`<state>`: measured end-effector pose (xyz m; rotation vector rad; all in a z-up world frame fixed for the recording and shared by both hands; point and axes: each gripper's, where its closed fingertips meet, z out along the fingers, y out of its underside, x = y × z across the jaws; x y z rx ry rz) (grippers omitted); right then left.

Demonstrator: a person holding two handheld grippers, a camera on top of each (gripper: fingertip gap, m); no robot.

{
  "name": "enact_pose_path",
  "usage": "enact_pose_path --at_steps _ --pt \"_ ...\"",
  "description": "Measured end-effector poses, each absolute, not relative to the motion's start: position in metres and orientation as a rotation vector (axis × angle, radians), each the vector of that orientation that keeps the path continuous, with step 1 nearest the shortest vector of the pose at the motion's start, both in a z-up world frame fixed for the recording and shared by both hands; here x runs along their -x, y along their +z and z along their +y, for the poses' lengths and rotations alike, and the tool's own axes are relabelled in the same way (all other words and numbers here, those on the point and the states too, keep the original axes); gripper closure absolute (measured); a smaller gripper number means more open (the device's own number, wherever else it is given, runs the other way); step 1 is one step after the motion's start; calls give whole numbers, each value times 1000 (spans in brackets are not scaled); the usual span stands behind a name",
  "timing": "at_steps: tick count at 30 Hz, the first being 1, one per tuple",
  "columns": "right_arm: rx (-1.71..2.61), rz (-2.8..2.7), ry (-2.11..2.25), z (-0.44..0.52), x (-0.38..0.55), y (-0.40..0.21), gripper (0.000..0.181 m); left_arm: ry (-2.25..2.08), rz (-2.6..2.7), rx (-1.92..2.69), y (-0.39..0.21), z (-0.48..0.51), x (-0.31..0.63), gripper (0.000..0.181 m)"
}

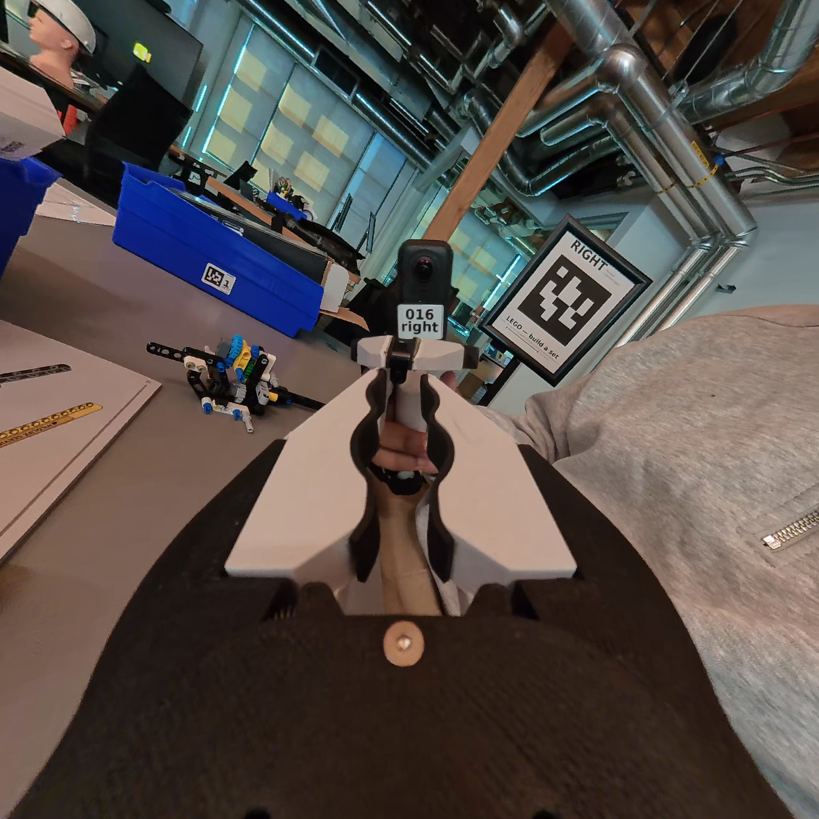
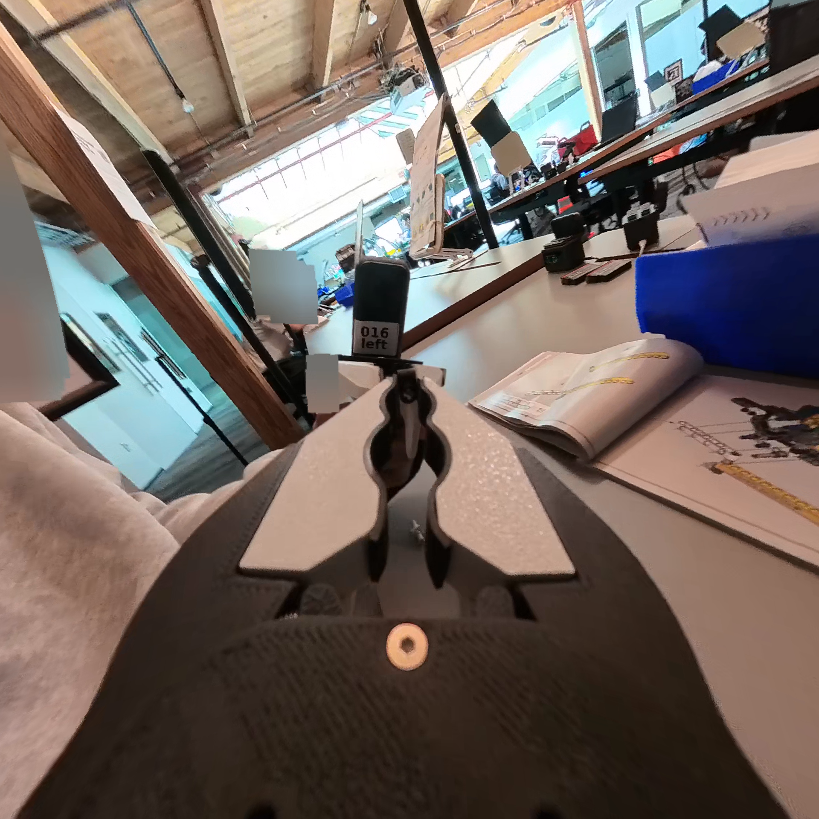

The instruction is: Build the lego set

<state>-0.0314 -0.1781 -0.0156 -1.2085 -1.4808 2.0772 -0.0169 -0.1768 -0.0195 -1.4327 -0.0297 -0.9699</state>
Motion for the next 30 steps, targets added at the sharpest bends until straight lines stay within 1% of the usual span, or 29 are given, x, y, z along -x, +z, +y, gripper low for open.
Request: enact_pose_path --at_steps 7,15,26,28,29,30 --pt "1305 -1335 2379 -174 30 -7 177 -947 -35 1451 -21 -173 15 166" --pt "1348 -1298 2470 -179 32 -8 177 -944 -58 1413 -16 -175 21 171" --pt "1349 -1367 2407 -180 32 -15 177 -957 -92 1381 -13 -177 29 176" --pt "1344 -1413 2363 -183 32 -19 177 -967 -96 1372 -12 -178 29 175" --pt "1339 -1433 2340 -184 32 -21 181 -970 -97 1375 -13 -178 29 173" --pt "1327 -1450 2321 -185 31 -21 181 -971 -93 1381 -13 -178 29 172"
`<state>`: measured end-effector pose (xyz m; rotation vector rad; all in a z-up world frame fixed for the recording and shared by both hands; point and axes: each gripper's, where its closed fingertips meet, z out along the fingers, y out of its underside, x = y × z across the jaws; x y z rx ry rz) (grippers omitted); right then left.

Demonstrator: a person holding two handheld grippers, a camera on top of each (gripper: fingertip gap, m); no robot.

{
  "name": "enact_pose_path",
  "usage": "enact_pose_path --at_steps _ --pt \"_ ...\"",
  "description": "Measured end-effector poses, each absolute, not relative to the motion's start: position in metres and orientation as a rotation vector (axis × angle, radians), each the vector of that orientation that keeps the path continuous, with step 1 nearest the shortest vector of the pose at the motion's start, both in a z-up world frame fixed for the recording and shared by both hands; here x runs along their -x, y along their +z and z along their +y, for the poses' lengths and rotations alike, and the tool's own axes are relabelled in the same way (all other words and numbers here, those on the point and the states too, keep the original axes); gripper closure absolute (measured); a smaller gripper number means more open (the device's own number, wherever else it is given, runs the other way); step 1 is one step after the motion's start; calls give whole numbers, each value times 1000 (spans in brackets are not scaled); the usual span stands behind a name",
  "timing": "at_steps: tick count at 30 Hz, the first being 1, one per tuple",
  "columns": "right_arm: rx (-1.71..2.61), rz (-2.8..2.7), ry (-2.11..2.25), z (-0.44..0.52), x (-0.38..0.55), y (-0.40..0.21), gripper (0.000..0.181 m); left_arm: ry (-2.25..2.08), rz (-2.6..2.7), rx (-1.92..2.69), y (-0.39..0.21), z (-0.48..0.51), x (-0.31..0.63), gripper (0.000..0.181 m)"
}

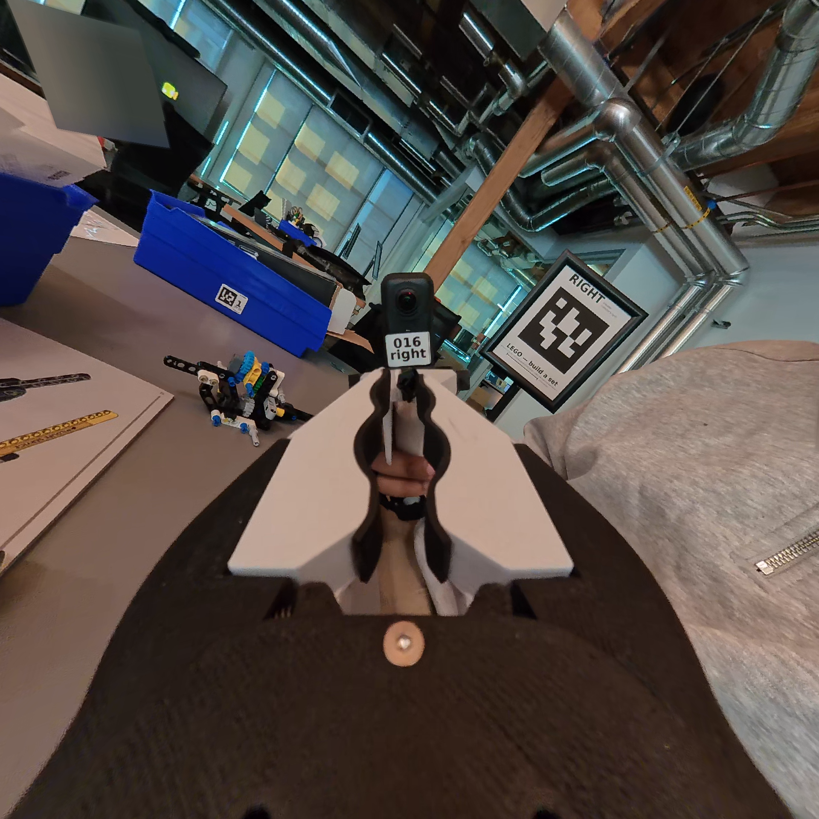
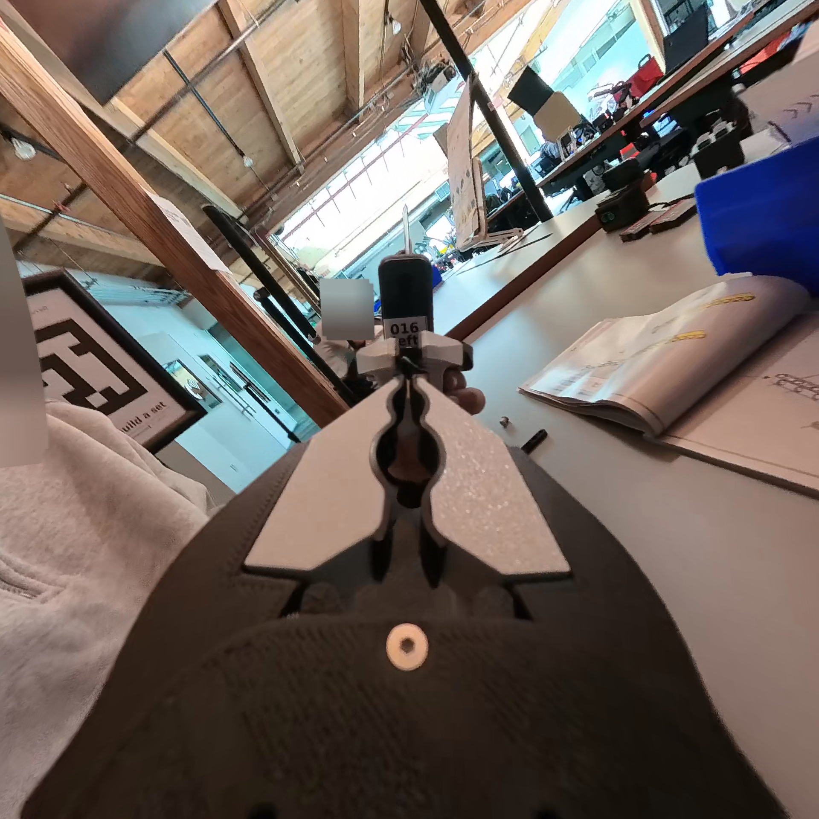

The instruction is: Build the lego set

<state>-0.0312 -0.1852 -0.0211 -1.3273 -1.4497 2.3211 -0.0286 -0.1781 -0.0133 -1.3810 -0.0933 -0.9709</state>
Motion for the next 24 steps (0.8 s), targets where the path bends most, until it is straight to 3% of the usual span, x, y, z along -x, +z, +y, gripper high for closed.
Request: enact_pose_path --at_steps 24 --pt "1379 -1417 2404 -181 30 -22 176 -972 -76 1406 -17 -178 26 176"
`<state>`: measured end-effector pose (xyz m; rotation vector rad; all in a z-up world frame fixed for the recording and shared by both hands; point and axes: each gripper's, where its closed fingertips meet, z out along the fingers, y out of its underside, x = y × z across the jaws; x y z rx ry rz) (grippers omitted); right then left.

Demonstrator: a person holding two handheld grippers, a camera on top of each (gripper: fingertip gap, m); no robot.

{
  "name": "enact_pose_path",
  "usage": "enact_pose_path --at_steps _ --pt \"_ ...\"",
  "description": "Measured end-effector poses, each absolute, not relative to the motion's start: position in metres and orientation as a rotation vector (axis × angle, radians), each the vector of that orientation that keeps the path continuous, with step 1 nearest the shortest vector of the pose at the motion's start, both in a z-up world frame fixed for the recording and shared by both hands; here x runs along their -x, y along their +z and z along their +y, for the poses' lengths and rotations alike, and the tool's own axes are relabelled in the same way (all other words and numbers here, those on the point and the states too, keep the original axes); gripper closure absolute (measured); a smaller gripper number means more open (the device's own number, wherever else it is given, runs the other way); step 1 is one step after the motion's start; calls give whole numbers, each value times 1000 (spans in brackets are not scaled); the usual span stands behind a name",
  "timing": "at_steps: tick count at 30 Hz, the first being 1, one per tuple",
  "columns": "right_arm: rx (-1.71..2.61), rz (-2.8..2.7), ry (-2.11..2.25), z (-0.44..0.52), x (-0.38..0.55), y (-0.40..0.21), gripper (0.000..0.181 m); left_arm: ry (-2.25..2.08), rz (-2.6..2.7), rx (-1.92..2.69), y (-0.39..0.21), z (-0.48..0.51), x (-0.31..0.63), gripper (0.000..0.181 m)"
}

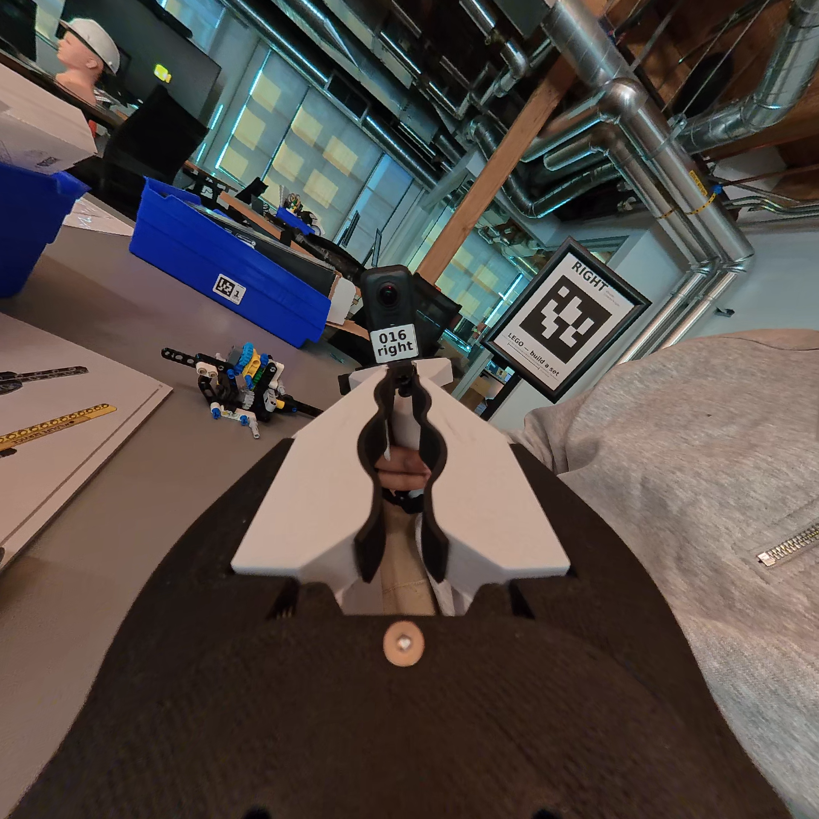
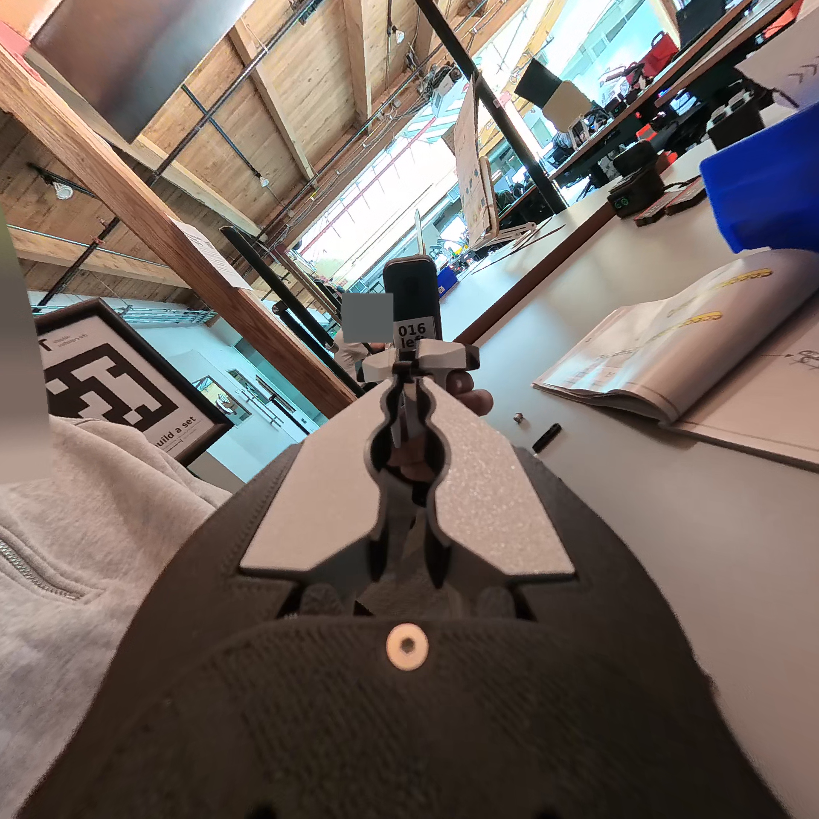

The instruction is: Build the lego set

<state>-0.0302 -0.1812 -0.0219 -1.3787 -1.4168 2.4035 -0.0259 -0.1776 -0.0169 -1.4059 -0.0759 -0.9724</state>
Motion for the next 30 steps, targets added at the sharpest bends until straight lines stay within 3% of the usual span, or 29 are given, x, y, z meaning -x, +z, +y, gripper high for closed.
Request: enact_pose_path --at_steps 22,30 --pt "1359 -1608 2178 -171 27 -36 167 -884 -45 1548 -37 -169 18 177" --pt "1354 -1671 2162 -173 24 -39 173 -879 -33 1567 -39 -168 15 176"
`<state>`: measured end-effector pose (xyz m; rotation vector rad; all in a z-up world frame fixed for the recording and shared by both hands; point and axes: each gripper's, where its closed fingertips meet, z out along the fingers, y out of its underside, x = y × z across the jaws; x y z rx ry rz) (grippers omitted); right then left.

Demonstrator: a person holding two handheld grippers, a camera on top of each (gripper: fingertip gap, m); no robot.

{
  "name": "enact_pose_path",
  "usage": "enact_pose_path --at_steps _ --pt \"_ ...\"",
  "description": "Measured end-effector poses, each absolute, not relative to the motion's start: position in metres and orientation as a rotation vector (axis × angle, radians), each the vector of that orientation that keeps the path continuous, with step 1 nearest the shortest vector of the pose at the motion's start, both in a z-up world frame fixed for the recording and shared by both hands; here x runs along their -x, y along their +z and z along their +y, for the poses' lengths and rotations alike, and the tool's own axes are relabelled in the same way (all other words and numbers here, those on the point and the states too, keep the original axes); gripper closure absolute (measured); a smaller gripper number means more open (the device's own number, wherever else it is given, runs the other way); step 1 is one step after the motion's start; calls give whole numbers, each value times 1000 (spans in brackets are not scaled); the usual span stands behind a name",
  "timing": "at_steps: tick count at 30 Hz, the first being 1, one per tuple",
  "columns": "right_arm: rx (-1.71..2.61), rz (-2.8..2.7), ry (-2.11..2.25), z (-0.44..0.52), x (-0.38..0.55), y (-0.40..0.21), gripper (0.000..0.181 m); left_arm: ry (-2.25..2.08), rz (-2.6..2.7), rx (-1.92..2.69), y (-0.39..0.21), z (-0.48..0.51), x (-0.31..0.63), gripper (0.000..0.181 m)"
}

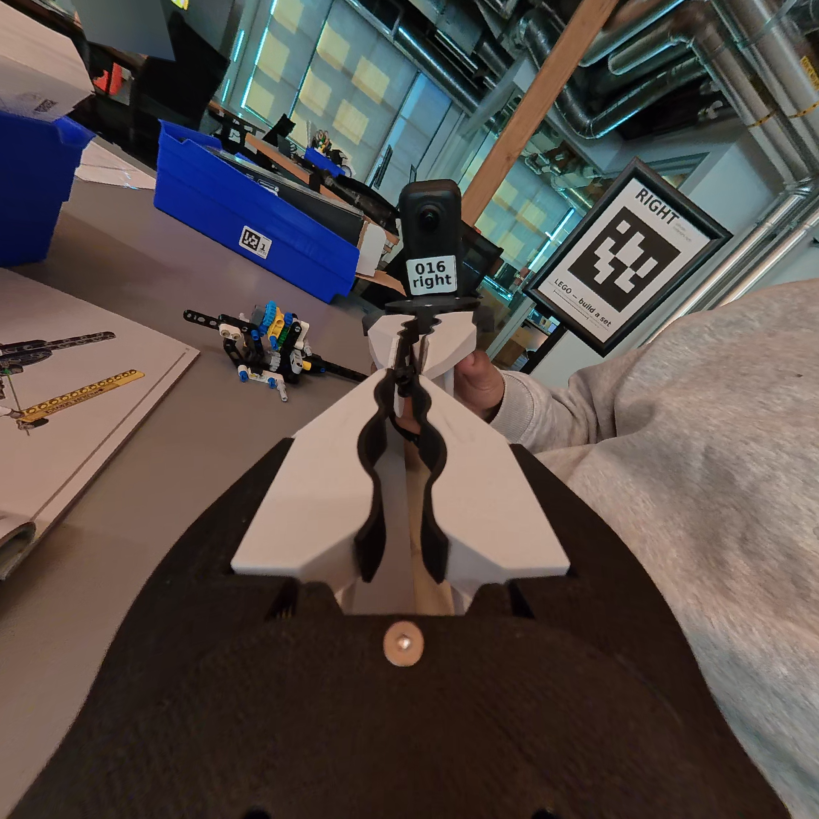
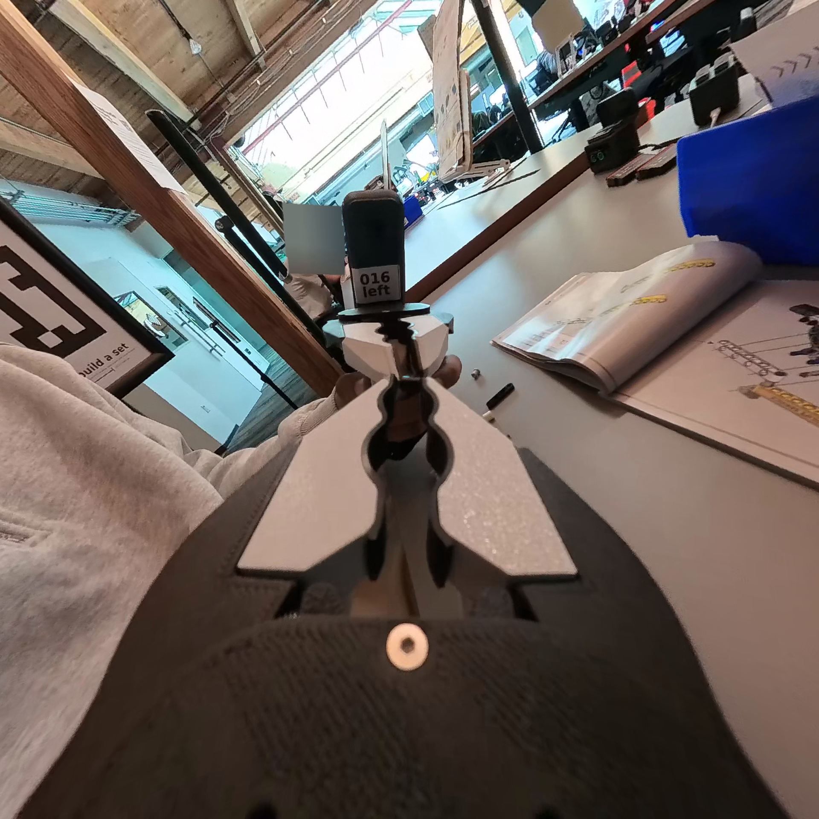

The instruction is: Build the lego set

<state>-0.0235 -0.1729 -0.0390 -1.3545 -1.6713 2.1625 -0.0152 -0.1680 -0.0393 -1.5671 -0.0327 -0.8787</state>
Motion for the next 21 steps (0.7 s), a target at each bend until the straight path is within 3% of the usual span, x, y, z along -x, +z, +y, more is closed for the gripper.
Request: enact_pose_path --at_steps 12,16,21 --pt "1298 -1785 2058 -175 19 -43 174 -884 -22 1572 -40 -168 12 176" --pt "1286 -1795 2046 -173 17 -43 175 -908 -47 1589 -44 -166 12 165" --pt "1274 -1812 2029 -173 14 -46 176 -925 -26 1602 -46 -165 8 176"
